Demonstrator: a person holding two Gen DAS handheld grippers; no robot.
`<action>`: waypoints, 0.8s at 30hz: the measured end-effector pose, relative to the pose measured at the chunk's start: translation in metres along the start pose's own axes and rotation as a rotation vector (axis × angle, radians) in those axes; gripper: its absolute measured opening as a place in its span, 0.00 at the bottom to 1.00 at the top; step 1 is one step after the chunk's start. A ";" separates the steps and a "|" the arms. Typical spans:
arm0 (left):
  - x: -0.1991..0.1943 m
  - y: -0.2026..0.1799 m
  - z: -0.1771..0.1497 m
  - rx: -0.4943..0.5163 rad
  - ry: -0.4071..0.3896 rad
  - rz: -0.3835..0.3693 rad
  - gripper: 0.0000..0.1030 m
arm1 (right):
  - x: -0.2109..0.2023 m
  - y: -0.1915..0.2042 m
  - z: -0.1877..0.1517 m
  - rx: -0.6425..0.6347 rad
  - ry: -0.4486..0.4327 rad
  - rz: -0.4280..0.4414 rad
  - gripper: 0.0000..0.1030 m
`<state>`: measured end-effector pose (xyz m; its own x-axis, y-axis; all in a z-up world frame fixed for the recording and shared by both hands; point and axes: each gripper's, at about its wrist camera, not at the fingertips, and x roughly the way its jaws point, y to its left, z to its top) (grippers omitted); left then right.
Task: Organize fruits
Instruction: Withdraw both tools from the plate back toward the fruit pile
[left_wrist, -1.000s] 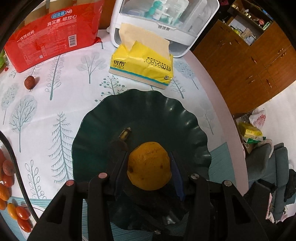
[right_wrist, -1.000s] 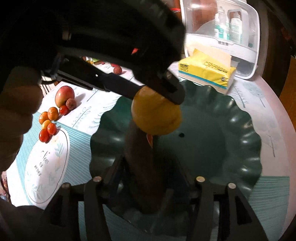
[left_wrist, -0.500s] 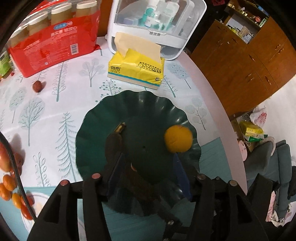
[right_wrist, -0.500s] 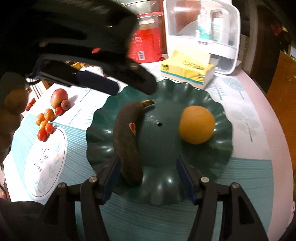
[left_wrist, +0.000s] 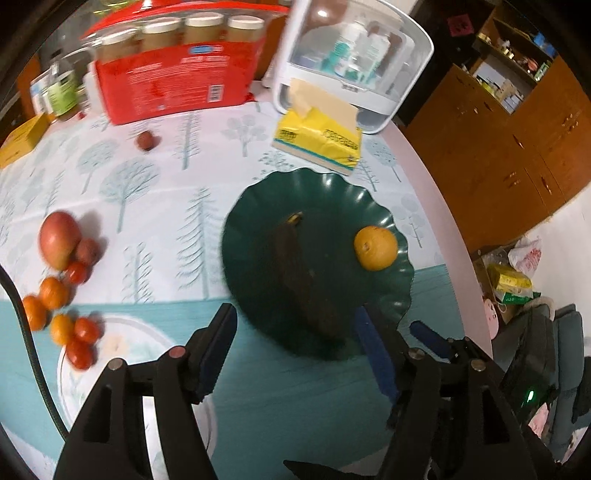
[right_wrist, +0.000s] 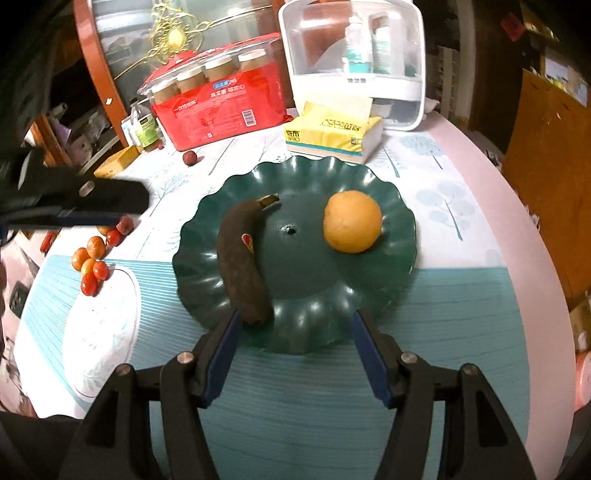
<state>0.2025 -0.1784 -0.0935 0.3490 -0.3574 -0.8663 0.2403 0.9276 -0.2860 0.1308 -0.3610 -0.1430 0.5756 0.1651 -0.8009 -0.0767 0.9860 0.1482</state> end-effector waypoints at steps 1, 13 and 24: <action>-0.006 0.005 -0.005 -0.006 -0.004 0.004 0.65 | -0.001 0.001 -0.001 0.014 0.004 0.003 0.61; -0.051 0.073 -0.053 -0.077 -0.018 0.096 0.68 | -0.013 0.043 -0.018 0.095 0.060 0.042 0.61; -0.083 0.132 -0.075 -0.095 -0.011 0.132 0.68 | -0.007 0.095 -0.029 0.137 0.115 0.073 0.61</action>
<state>0.1368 -0.0178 -0.0902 0.3821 -0.2329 -0.8943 0.1057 0.9724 -0.2081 0.0959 -0.2675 -0.1397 0.4752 0.2457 -0.8449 0.0011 0.9600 0.2798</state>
